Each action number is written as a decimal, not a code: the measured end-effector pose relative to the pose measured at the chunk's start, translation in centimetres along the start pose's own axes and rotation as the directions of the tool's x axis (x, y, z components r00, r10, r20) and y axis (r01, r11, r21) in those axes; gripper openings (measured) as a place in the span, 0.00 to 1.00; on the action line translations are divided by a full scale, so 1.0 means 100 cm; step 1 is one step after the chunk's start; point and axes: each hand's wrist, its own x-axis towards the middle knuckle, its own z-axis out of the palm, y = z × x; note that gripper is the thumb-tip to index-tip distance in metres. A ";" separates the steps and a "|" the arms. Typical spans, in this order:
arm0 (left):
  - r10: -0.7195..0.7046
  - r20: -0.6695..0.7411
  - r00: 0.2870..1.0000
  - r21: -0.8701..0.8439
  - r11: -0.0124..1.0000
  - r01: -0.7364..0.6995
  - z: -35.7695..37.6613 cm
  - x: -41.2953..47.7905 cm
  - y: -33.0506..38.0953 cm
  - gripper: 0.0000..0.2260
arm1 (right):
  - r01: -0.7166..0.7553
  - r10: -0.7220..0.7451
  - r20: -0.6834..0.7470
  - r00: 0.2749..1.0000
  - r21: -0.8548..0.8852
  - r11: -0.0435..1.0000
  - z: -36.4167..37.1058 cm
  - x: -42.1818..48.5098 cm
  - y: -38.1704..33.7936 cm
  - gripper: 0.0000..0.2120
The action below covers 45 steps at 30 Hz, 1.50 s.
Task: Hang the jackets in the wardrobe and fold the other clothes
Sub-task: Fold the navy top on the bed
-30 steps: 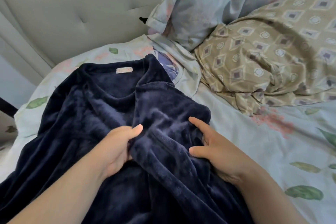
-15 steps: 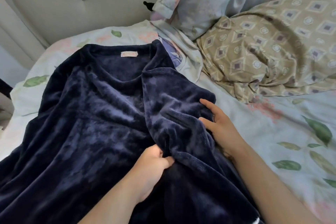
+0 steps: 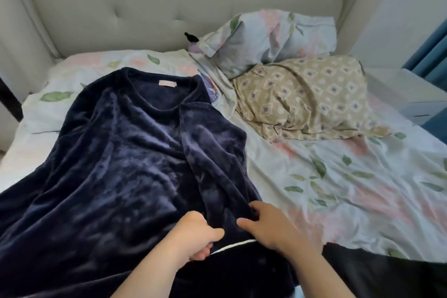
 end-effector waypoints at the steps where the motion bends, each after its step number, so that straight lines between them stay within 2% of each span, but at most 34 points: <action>1: 0.002 0.001 1.000 0.062 0.998 -0.002 0.005 -0.006 -0.007 0.13 | -0.016 0.016 -0.002 1.000 0.065 0.998 0.000 -0.009 0.003 0.12; 3: 0.021 -0.047 0.999 0.165 0.986 -0.013 0.013 -0.013 -0.016 0.14 | -0.056 0.073 -0.080 0.994 0.193 0.980 -0.002 -0.022 0.009 0.14; 4: 0.021 -0.083 0.996 0.160 0.987 -0.008 0.015 -0.014 -0.018 0.13 | -0.066 0.089 -0.112 0.990 0.194 0.979 -0.001 -0.025 0.013 0.14; 7: -0.060 -0.121 0.991 -0.150 0.988 0.041 0.014 -0.025 -0.020 0.05 | -0.063 0.071 -0.070 0.995 0.113 0.992 0.006 -0.039 0.013 0.19; 8: -0.044 -0.088 0.995 -0.204 0.979 0.025 0.013 -0.029 -0.021 0.10 | -0.077 0.084 -0.032 0.996 0.170 0.982 0.008 -0.043 0.011 0.21; 10: 0.021 0.009 1.000 -0.179 0.984 -0.019 0.011 -0.035 -0.024 0.20 | -0.119 0.119 0.020 0.993 0.333 0.935 0.011 -0.047 0.009 0.21; 11: 0.033 0.015 0.999 -0.138 0.990 -0.031 0.012 -0.037 -0.026 0.22 | -0.118 0.118 0.022 0.993 0.379 0.918 0.010 -0.049 0.009 0.18; 13: 0.054 -0.041 0.998 -0.042 0.998 -0.056 0.016 -0.036 -0.030 0.20 | -0.104 0.140 -0.054 0.989 0.428 0.898 0.007 -0.050 0.013 0.10; 14: 0.074 -0.083 0.994 -0.002 0.997 -0.074 0.019 -0.035 -0.032 0.16 | -0.098 0.165 -0.121 0.979 0.429 0.898 0.006 -0.050 0.016 0.09; 17: 0.178 -0.162 0.971 0.236 0.962 -0.137 0.025 -0.044 -0.032 0.02 | -0.163 0.216 -0.247 0.945 0.216 0.963 0.011 -0.054 0.023 0.12; 18: 0.209 -0.186 0.960 0.279 0.948 -0.152 0.025 -0.048 -0.032 0.05 | -0.191 0.222 -0.242 0.944 0.145 0.971 0.016 -0.055 0.024 0.13; 20: 0.248 -0.220 0.943 0.228 0.953 -0.198 0.019 -0.057 -0.030 0.08 | -0.229 0.244 -0.217 0.945 0.091 0.969 0.024 -0.058 0.023 0.17; 22: 0.307 -0.246 0.920 0.112 0.951 -0.287 0.004 -0.071 -0.030 0.10 | -0.251 0.225 -0.307 0.925 -0.047 0.967 0.023 -0.061 0.012 0.19; 24: 0.373 -0.303 0.877 0.037 0.924 -0.381 -0.023 -0.088 -0.033 0.08 | -0.232 0.120 -0.451 0.884 -0.203 0.951 0.019 -0.064 -0.008 0.19; 25: 0.394 -0.357 0.847 0.036 0.912 -0.409 -0.042 -0.096 -0.040 0.07 | -0.150 0.046 -0.474 0.879 -0.184 0.971 0.021 -0.063 -0.023 0.19; 28: 0.354 -0.554 0.753 0.042 0.916 -0.400 -0.111 -0.117 -0.073 0.09 | 0.139 -0.143 -0.376 0.915 -0.037 0.990 0.044 -0.057 -0.080 0.17; 31: 0.267 -0.699 0.663 0.059 0.946 -0.320 -0.180 -0.135 -0.114 0.08 | 0.306 -0.289 -0.249 0.924 0.031 0.952 0.081 -0.046 -0.149 0.14; 33: 0.222 -0.775 0.592 0.077 0.963 -0.260 -0.222 -0.141 -0.145 0.08 | 0.369 -0.353 -0.135 0.926 0.119 0.922 0.116 -0.041 -0.198 0.11; 35: 0.134 -0.829 0.543 0.025 0.979 -0.205 -0.255 -0.141 -0.179 0.02 | 0.365 -0.373 0.005 0.928 0.191 0.911 0.154 -0.042 -0.241 0.07; 36: 0.064 -0.837 0.543 -0.033 0.985 -0.167 -0.267 -0.139 -0.197 0.04 | 0.350 -0.373 0.084 0.924 0.206 0.914 0.175 -0.042 -0.259 0.05; 38: -0.053 -0.808 0.587 -0.120 0.990 -0.075 -0.284 -0.128 -0.236 0.16 | 0.336 -0.379 0.209 0.902 0.213 0.917 0.218 -0.042 -0.284 0.04; 40: -0.124 -0.743 0.658 -0.200 0.979 -0.041 -0.292 -0.118 -0.259 0.30 | 0.351 -0.390 0.270 0.880 0.183 0.918 0.249 -0.040 -0.293 0.08; 41: -0.148 -0.692 0.707 -0.268 0.961 -0.061 -0.296 -0.113 -0.263 0.33 | 0.379 -0.404 0.280 0.871 0.142 0.915 0.261 -0.035 -0.295 0.13; 43: -0.152 -0.595 0.789 -0.368 0.925 -0.099 -0.303 -0.100 -0.264 0.31 | 0.431 -0.423 0.297 0.856 0.042 0.901 0.275 -0.026 -0.291 0.21; 45: -0.146 -0.555 0.819 -0.351 0.933 -0.072 -0.308 -0.089 -0.261 0.19 | 0.463 -0.434 0.327 0.839 -0.013 0.886 0.278 -0.019 -0.286 0.24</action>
